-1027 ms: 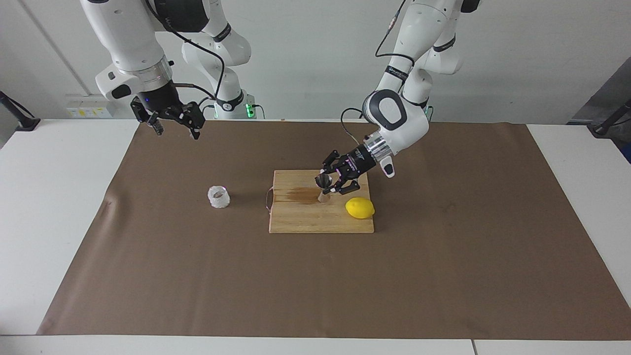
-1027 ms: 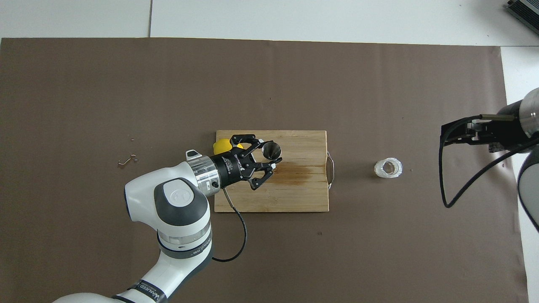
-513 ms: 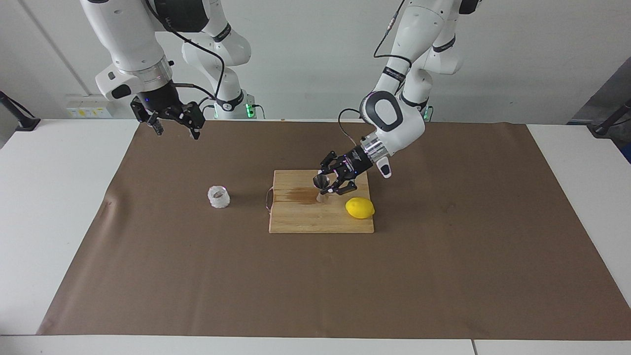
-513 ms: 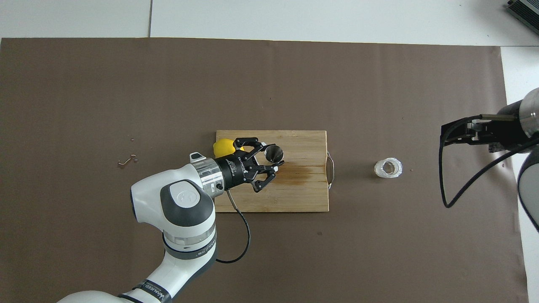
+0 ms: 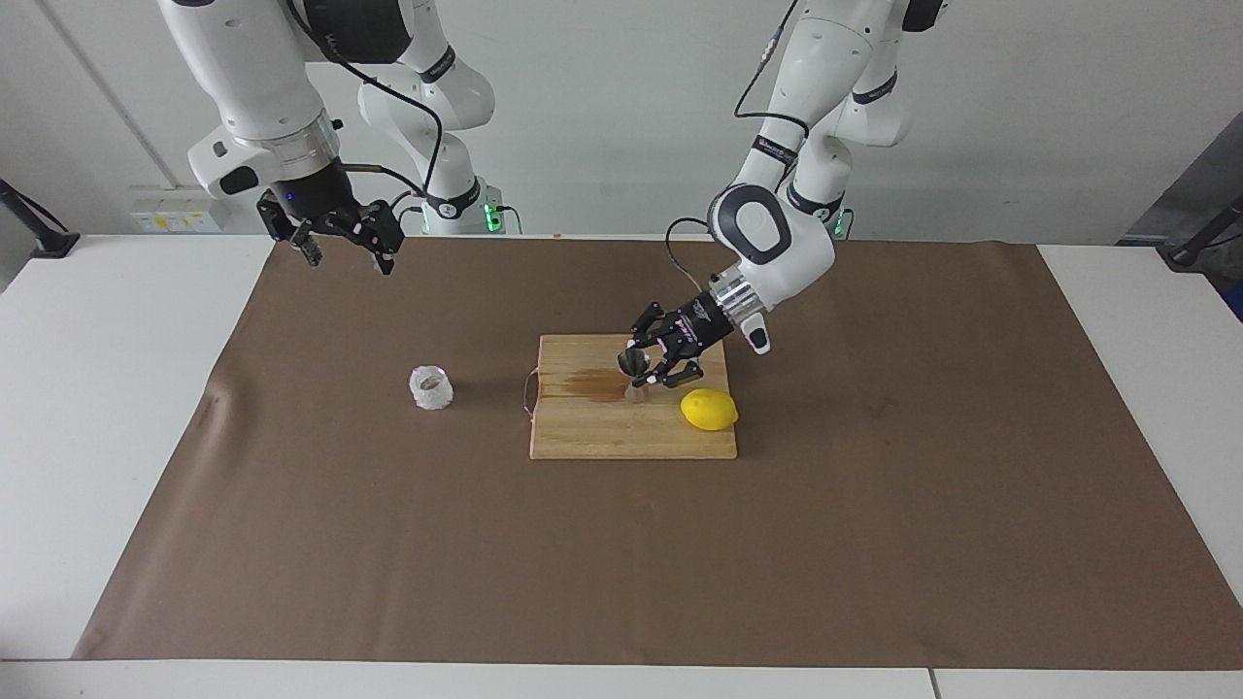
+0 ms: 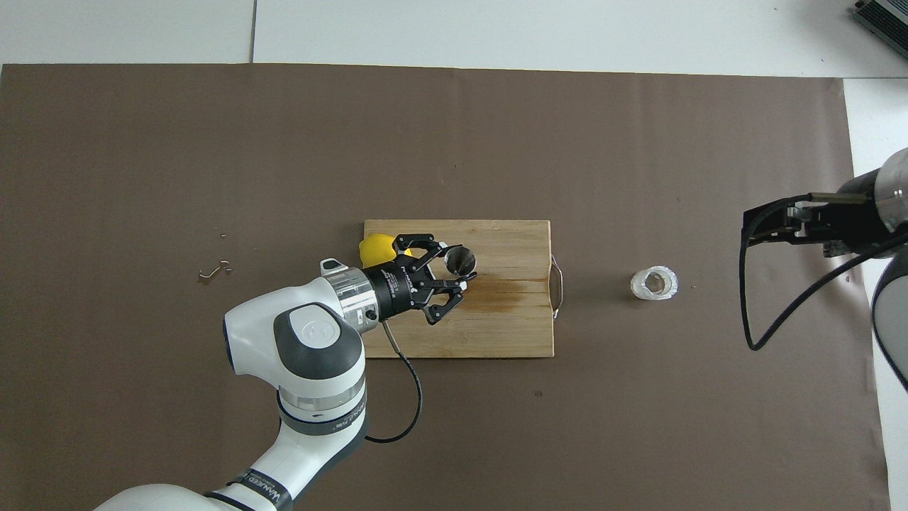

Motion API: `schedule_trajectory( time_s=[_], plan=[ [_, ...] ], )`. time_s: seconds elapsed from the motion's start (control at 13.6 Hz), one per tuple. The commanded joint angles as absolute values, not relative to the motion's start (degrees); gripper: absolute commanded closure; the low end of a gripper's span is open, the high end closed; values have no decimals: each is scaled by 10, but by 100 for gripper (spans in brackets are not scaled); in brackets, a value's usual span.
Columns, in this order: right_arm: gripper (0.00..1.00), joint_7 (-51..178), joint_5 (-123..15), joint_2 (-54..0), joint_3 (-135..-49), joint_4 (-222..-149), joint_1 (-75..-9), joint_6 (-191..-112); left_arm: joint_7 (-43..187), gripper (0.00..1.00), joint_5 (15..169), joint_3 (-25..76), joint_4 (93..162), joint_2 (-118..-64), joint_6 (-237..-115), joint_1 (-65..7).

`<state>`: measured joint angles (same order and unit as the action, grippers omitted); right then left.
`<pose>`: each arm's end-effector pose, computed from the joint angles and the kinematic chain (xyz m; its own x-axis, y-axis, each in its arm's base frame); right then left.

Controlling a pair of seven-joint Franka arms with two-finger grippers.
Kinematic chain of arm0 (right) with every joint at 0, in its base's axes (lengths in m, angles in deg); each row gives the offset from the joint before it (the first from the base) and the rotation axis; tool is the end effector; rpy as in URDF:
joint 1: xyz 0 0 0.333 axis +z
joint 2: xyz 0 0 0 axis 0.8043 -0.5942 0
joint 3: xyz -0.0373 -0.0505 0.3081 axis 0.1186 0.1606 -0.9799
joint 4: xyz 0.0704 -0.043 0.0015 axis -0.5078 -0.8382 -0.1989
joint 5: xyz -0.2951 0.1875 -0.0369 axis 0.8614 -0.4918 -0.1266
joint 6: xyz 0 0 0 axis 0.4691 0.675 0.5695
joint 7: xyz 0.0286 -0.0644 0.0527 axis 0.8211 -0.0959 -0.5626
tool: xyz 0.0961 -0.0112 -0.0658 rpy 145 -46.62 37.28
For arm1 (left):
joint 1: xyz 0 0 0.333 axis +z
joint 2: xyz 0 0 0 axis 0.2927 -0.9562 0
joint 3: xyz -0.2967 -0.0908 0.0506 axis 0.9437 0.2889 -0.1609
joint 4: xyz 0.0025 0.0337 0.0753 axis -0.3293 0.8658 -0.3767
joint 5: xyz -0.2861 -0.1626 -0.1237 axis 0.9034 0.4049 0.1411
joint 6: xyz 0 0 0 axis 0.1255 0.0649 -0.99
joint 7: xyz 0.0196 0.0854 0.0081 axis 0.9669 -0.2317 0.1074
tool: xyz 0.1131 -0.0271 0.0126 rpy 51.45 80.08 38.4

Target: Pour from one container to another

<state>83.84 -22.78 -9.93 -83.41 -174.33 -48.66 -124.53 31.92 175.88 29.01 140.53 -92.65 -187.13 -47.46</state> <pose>0.5023 0.0285 0.6063 0.9892 -0.1459 -0.0150 -0.1457 -0.9892 0.0145 0.4508 -0.3175 0.3432 -0.2462 0.4064 -0.8799 0.9226 0.3763 -0.0844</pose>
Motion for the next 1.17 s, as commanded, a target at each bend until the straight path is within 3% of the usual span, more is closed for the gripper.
schedule_trajectory(
  time_s=[0.0, 1.1],
  plan=[
    [0, 826, -237, -87, -836, -1757, -494, -1249, 333, 96, 1777, 287, 1397, -932, -1884, -484],
    [0, 826, -237, -87, -836, -1757, -494, -1249, 334, 74, 1775, 287, 1398, -933, -1884, -484]
  ],
)
